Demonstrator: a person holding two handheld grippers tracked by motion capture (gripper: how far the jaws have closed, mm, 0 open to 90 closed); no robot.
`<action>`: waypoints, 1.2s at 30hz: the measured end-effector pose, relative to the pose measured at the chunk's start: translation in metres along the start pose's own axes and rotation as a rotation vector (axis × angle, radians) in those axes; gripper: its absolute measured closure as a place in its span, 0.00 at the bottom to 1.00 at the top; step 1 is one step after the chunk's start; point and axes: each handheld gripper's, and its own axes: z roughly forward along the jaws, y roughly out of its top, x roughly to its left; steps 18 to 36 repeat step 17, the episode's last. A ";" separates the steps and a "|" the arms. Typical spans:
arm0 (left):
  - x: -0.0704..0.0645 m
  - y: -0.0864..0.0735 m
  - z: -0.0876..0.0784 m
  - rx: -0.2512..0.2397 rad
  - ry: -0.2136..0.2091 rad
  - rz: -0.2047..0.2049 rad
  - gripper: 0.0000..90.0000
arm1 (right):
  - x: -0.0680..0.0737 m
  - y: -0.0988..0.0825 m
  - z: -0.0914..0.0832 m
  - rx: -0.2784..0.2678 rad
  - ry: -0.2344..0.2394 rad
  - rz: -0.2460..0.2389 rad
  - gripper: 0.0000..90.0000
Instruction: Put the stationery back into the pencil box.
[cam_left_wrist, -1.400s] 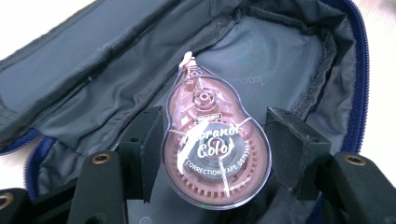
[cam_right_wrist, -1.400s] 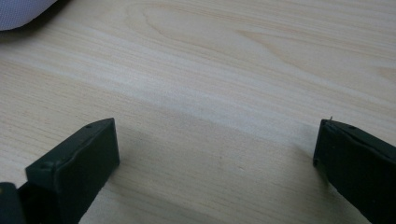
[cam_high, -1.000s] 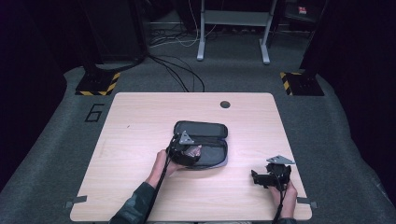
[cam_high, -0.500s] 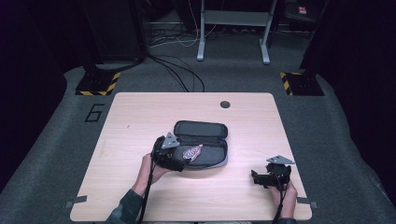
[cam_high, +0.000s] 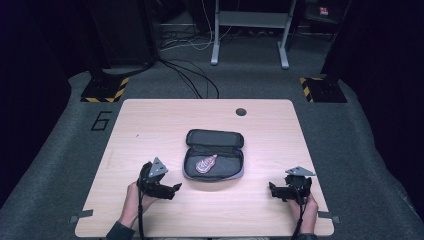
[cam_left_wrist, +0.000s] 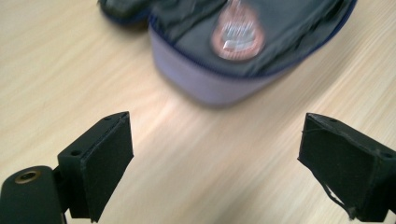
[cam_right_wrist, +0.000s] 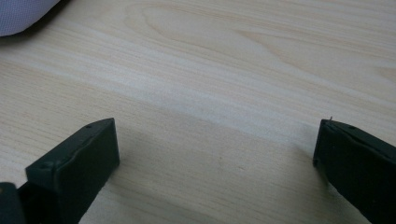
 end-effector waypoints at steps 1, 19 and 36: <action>0.001 -0.004 0.000 0.007 0.001 -0.006 0.11 | 0.000 0.000 0.000 0.000 0.000 0.000 0.00; 0.022 -0.064 0.002 0.050 0.081 -0.145 0.04 | 0.000 0.000 0.000 0.000 -0.001 0.001 0.00; 0.022 -0.064 0.002 0.050 0.081 -0.145 0.04 | 0.000 0.000 0.000 0.000 -0.001 0.001 0.00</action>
